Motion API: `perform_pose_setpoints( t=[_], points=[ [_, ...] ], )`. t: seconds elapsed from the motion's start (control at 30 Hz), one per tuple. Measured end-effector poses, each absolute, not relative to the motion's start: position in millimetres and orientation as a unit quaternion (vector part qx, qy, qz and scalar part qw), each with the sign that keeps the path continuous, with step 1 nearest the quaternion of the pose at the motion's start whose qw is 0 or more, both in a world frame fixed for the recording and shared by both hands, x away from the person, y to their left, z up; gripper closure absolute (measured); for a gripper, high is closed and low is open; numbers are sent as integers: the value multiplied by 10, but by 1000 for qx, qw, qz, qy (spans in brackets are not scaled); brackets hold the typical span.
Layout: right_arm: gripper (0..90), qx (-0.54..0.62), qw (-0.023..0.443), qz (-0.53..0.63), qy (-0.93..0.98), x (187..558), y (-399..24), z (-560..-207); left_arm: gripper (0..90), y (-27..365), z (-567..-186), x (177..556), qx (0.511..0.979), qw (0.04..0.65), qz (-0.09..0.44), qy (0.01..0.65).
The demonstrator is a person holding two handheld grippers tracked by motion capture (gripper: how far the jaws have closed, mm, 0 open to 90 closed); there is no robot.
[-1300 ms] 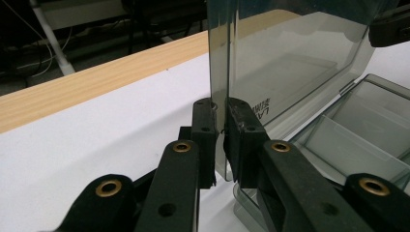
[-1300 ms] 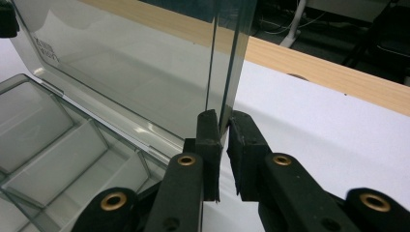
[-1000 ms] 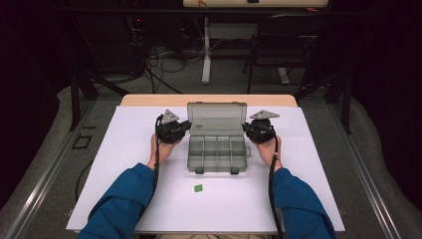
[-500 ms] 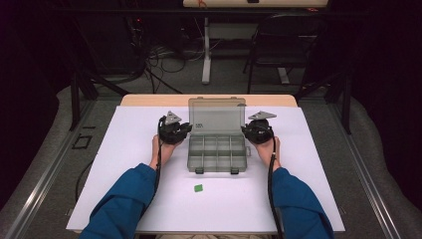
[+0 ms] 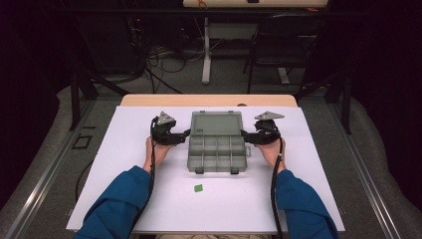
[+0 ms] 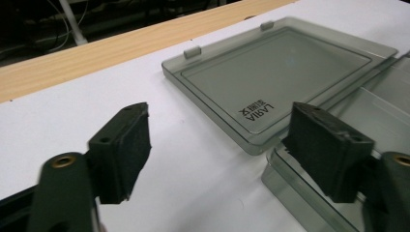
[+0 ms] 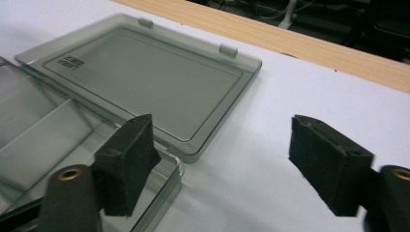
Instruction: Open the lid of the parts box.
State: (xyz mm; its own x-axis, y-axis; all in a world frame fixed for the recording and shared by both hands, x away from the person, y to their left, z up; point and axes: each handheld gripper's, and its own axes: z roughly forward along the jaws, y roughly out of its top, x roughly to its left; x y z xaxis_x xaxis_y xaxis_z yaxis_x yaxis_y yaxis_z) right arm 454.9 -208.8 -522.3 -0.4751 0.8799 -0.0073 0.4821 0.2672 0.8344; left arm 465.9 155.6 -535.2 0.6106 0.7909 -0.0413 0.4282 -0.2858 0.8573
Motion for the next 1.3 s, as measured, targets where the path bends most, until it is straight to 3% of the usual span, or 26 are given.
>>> perform_pose_setpoints(
  t=[0.17,0.57,1.3],
  points=[
    [152,431,245,410,765,4421,-2108,-5184,164,1642,-5307,4508,779,454,208,379],
    [68,393,252,424,776,4073,-2171,-5065,99,1788,-5223,4085,789,452,234,344],
    [15,345,258,427,795,3534,-2118,-5090,14,2003,-5369,3546,797,432,247,342]
  ],
)
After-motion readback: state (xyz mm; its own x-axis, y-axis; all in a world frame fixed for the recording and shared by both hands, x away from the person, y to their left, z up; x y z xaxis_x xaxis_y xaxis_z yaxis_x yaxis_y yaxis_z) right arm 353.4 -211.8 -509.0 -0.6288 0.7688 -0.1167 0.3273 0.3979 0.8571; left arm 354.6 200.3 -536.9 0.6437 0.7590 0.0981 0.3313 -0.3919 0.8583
